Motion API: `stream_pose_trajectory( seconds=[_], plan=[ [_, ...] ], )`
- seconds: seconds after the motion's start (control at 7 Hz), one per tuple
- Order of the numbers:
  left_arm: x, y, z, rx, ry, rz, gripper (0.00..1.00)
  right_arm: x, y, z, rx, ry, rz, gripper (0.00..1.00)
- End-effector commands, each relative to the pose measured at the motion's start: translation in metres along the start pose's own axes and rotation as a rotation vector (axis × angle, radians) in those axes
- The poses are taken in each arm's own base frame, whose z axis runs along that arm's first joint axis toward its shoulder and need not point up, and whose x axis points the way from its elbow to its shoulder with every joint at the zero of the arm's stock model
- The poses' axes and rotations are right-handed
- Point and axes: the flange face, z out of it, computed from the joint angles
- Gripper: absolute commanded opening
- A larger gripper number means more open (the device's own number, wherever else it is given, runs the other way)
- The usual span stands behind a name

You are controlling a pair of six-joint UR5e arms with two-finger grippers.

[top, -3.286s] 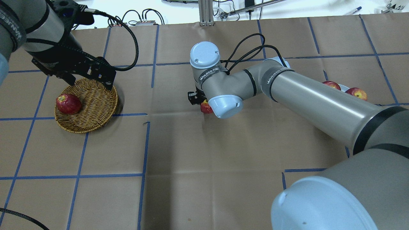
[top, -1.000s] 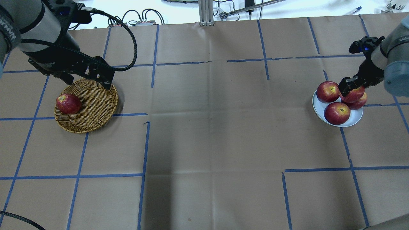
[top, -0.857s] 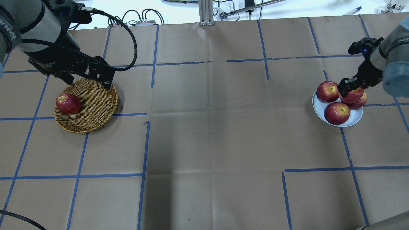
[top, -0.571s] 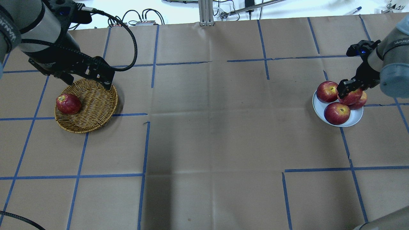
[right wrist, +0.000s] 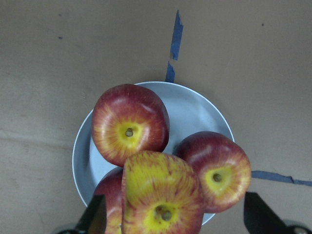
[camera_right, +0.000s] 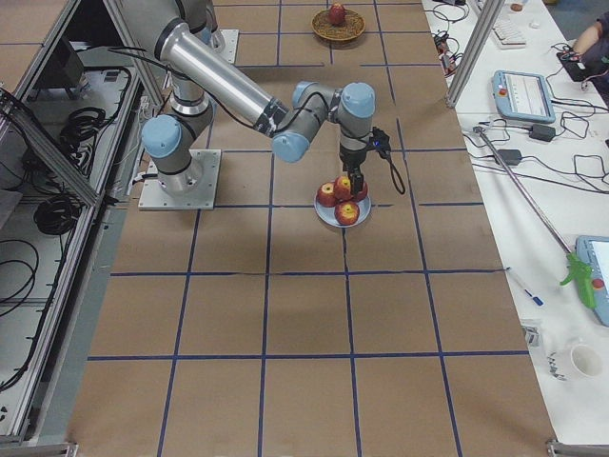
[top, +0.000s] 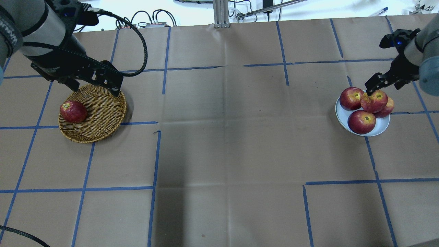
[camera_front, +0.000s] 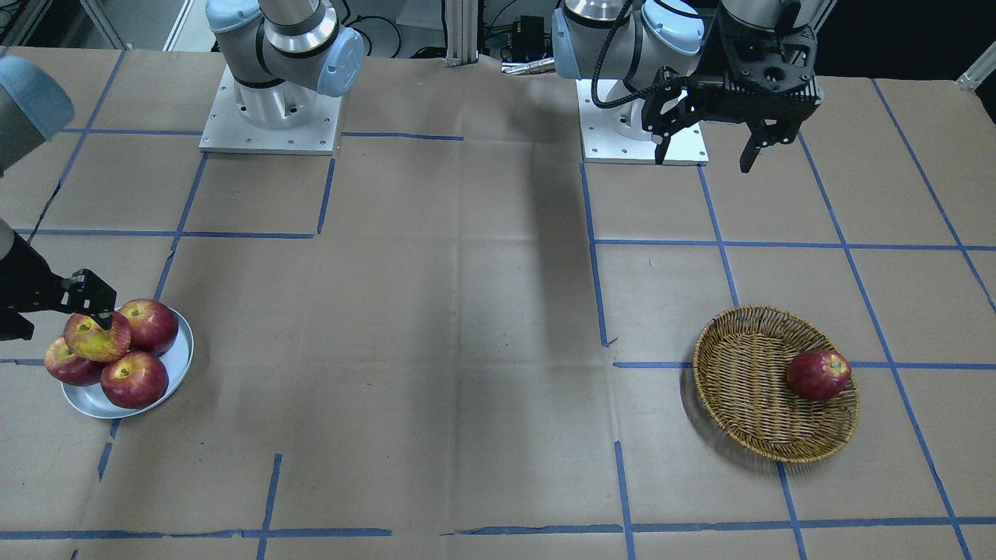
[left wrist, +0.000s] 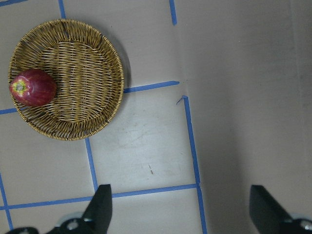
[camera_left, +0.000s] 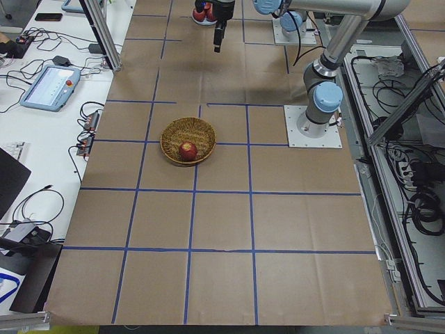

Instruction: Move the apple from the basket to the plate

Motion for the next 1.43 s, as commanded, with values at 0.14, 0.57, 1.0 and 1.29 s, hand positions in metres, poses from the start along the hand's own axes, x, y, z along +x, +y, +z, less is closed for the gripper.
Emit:
stream_pose_trajectory(
  seconds=[0.14,0.57,1.0,1.29],
  plan=[
    [-0.001,0.000,0.001,-0.003,-0.007,0.002,0.99,-0.088,-0.015,-0.107,-0.052,-0.007,-0.004,1.00],
    [0.000,0.003,0.000,-0.013,-0.004,-0.001,0.99,-0.207,0.011,-0.156,-0.055,-0.014,0.068,1.00],
    [-0.001,0.003,-0.001,-0.012,-0.009,0.001,0.99,-0.241,0.014,-0.154,-0.062,-0.025,0.050,1.00],
    [-0.001,0.003,-0.001,-0.012,-0.009,0.001,0.99,-0.241,0.014,-0.154,-0.061,-0.027,0.050,1.00]
  ],
)
